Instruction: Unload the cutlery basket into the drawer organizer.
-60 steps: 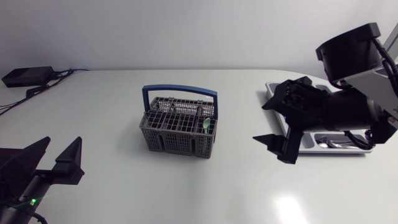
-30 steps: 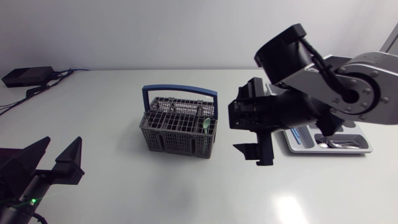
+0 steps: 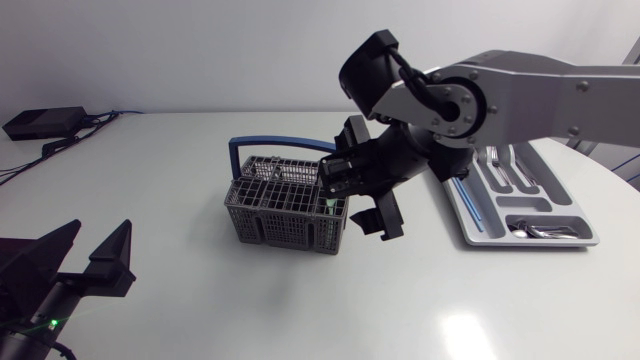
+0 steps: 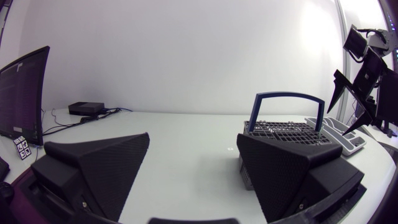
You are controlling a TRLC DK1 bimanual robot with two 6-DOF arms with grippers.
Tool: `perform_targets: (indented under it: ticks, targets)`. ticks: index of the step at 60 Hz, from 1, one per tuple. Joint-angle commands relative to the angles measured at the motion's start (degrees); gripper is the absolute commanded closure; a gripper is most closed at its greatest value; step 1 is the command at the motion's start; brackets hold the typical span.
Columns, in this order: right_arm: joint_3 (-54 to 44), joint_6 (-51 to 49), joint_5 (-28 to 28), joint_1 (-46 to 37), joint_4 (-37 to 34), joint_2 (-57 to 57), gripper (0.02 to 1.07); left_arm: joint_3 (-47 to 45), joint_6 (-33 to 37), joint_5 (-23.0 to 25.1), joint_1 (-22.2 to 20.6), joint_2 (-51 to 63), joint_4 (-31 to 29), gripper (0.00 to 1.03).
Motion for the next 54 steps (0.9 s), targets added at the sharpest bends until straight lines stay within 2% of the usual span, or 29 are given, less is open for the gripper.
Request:
perform_targets:
  ticks: [1, 16, 21, 27, 54]
  targets:
    - [4.0, -2.6, 0.2, 0.9, -2.7, 3.1, 0.2, -1.3, 1.2, 0.4, 0.4, -0.4, 1.0, 0.05]
    - [11.9, -5.5, -0.4, 1.8, -8.9, 9.0, 0.45, -1.3, 1.2, 0.4, 0.4, -0.4, 1.0, 0.05]
    - [13.2, -6.6, -0.4, 1.7, -10.8, 10.1, 0.49, -1.3, 1.2, 0.4, 0.4, -0.4, 1.0, 0.05]
    - [14.4, -8.2, -0.4, 1.6, -12.3, 11.3, 0.62, -1.3, 1.2, 0.4, 0.4, -0.4, 1.0, 0.05]
    - [20.7, -12.3, 0.0, 0.1, -16.4, 15.4, 0.62, -1.3, 1.2, 0.4, 0.4, -0.4, 1.0, 0.05]
